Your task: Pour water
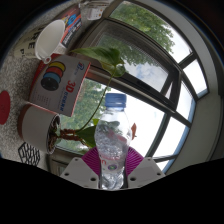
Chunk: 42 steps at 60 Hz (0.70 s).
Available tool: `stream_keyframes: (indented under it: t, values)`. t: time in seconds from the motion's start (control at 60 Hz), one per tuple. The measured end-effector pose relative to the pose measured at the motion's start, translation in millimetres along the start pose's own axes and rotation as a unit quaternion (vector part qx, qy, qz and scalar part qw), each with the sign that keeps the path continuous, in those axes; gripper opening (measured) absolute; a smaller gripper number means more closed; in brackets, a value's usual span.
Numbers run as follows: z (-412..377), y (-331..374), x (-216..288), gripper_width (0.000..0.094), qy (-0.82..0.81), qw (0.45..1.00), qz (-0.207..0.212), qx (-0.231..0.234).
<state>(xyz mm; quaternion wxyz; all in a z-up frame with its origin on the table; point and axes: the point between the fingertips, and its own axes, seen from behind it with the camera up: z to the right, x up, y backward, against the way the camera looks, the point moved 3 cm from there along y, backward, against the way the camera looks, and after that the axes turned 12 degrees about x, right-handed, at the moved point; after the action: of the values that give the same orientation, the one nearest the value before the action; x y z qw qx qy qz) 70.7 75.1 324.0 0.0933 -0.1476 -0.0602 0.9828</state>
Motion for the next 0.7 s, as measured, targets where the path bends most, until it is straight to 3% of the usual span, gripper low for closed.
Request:
stream_keyframes:
  t: [0.2, 0.417, 0.567, 0.7]
  values:
    - [-10.5, -4.3, 95.8, 0.0278, 0.231, 0.970, 0.074, 0.000]
    - [-23.7, -1.1, 124.1, 0.0278, 0.289, 0.952, 0.097, 0.010]
    - [-5.4, 6.7, 123.5, 0.0278, 0.242, 0.965, 0.105, 0.002]
    - [54.7, 14.7, 100.7, 0.0278, 0.046, 0.994, 0.099, -0.002]
